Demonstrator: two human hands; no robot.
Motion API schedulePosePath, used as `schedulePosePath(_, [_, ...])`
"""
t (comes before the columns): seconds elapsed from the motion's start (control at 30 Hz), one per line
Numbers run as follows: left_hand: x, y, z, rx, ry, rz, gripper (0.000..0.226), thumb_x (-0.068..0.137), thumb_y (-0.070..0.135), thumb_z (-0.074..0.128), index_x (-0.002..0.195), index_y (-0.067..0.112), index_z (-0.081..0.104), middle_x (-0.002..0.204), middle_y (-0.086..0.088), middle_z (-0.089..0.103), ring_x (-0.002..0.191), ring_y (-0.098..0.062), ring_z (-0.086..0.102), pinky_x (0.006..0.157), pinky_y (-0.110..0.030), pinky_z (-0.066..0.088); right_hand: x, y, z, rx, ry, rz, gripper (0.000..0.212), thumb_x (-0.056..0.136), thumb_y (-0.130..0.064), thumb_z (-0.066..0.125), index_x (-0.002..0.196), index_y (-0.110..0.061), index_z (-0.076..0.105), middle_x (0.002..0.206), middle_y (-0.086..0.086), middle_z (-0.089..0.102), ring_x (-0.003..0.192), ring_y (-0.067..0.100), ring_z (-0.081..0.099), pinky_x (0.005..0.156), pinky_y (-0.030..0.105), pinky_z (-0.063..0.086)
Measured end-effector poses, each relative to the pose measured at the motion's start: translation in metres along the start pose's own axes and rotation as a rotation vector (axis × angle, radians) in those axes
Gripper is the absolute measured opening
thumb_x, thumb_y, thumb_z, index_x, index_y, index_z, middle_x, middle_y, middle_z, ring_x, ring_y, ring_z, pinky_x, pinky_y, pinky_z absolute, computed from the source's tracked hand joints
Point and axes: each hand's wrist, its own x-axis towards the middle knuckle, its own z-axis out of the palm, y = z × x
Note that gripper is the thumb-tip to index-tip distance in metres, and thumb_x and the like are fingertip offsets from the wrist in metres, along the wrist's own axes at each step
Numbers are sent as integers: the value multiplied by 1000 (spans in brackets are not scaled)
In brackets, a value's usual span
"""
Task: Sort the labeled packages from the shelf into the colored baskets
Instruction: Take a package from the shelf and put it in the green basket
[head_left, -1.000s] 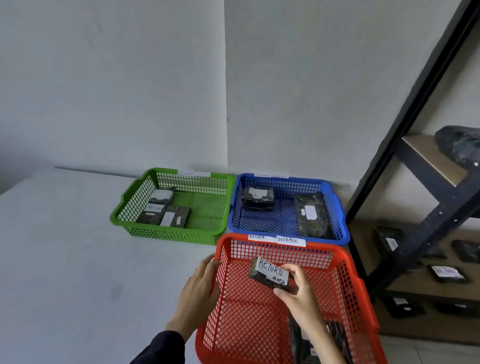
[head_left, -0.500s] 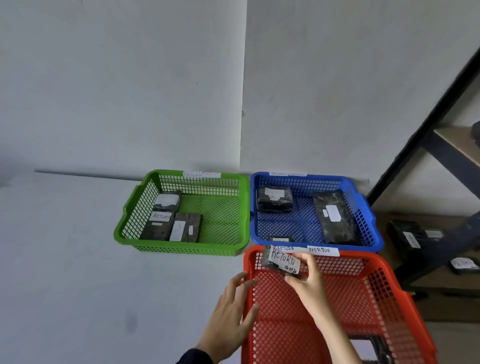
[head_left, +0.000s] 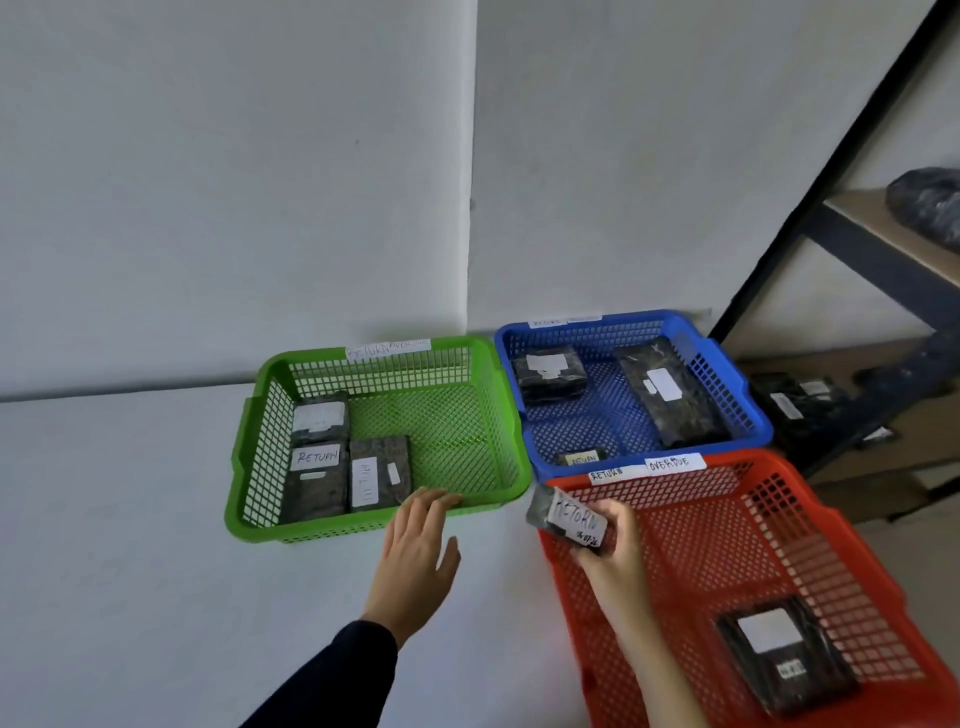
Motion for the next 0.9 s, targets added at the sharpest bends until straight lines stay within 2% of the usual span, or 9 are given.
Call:
schedulePosePath(0.13, [-2,-9,0,50,-37,61,48,80,29,36,125,17,49,125,0,53,123,-14,33,102,-24,19,-11,0,10,25,113,7,43,73,22,59,94,-14,45,86,-3,50,77,8,50,63,5,43])
schedulePosePath(0.2, [-2,-11,-3,53,-56,79,48,79,29,37,125,18,50,123,2,55,118,-12,36,101,-24,21,-14,-2,14,48,126,-23,47,72,20,59,91,-22,46,89,2,53,80,13,52,68,11,46])
schedulePosePath(0.3, [3,-17,-10,43,-52,123,43,81,28,38,122,22,50,117,7,58,109,-9,41,97,-23,25,-6,-14,23,43,104,-94,44,69,8,61,94,-26,48,98,10,56,90,21,57,79,28,49])
schedulePosePath(0.37, [6,-26,-17,76,-32,136,38,82,28,39,118,24,50,108,9,61,101,-7,43,93,-22,26,5,-26,36,1,72,-145,48,69,10,62,96,-27,49,100,10,56,94,23,57,83,31,49])
schedulePosePath(0.5, [4,-58,-33,131,39,16,26,87,33,35,106,31,54,94,15,63,92,-6,51,92,-26,27,27,-40,76,-149,-5,-276,63,63,21,55,98,-30,46,101,5,54,97,26,54,84,34,47])
schedulePosePath(0.6, [10,-85,-48,229,91,-102,30,89,35,31,93,30,60,90,14,64,99,-13,60,100,-35,21,47,-42,112,-278,-100,-334,55,64,17,59,101,-22,49,101,0,55,98,26,54,82,39,48])
schedulePosePath(0.7, [21,-104,-61,335,109,-240,36,89,34,25,87,27,61,92,11,63,111,-16,56,108,-47,15,74,-44,150,-370,-255,-294,39,74,14,58,104,-11,53,103,1,54,102,21,53,81,20,45])
schedulePosePath(0.77, [28,-112,-66,385,145,-299,35,87,31,28,82,23,61,90,6,65,110,-20,59,106,-50,16,91,-44,172,-401,-327,-241,34,78,13,56,105,-8,53,107,7,55,103,20,53,80,16,44])
schedulePosePath(0.9, [43,-128,-73,401,209,-361,38,85,32,30,90,18,65,109,-3,65,120,-27,52,107,-49,14,123,-37,206,-468,-404,-173,31,79,12,55,105,-5,52,107,10,57,101,24,55,79,30,48])
